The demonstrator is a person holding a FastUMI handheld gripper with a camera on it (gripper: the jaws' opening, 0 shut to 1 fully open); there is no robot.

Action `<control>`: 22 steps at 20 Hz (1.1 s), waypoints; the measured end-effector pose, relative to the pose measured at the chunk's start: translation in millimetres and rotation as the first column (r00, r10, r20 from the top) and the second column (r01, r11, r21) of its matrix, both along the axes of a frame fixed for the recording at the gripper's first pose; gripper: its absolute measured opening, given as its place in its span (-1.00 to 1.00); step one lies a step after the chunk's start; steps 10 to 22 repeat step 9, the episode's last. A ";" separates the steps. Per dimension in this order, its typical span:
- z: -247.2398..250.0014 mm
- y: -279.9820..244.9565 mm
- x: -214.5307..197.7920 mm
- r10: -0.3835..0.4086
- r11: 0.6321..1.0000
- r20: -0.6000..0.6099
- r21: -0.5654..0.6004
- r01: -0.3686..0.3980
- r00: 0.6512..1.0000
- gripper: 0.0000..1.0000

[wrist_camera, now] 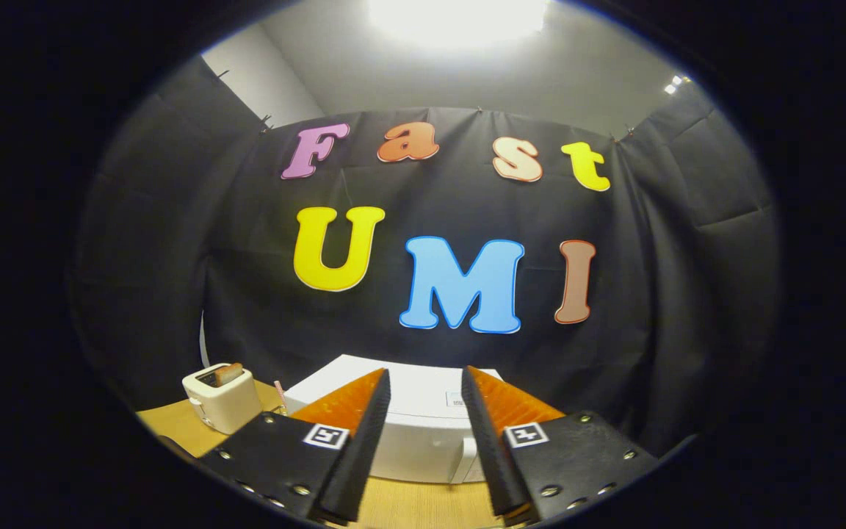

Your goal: Open the microwave, put the food inside, and close the microwave door.

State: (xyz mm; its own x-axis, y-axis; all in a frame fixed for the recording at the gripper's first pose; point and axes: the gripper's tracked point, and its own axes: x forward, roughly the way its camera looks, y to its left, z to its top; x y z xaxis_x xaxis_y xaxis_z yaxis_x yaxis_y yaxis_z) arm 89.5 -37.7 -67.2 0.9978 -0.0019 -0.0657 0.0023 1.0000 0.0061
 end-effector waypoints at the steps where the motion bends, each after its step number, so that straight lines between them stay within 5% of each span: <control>1: 0.7 -2.6 0.0 -0.004 1.000 -0.008 0.009 0.004 1.000 0.54; 3: 2.4 -9.2 4.5 -0.016 1.000 -0.024 0.019 0.017 1.000 0.96; 22: -1.9 -16.7 11.4 -0.019 0.999 -0.038 0.037 0.021 0.999 0.96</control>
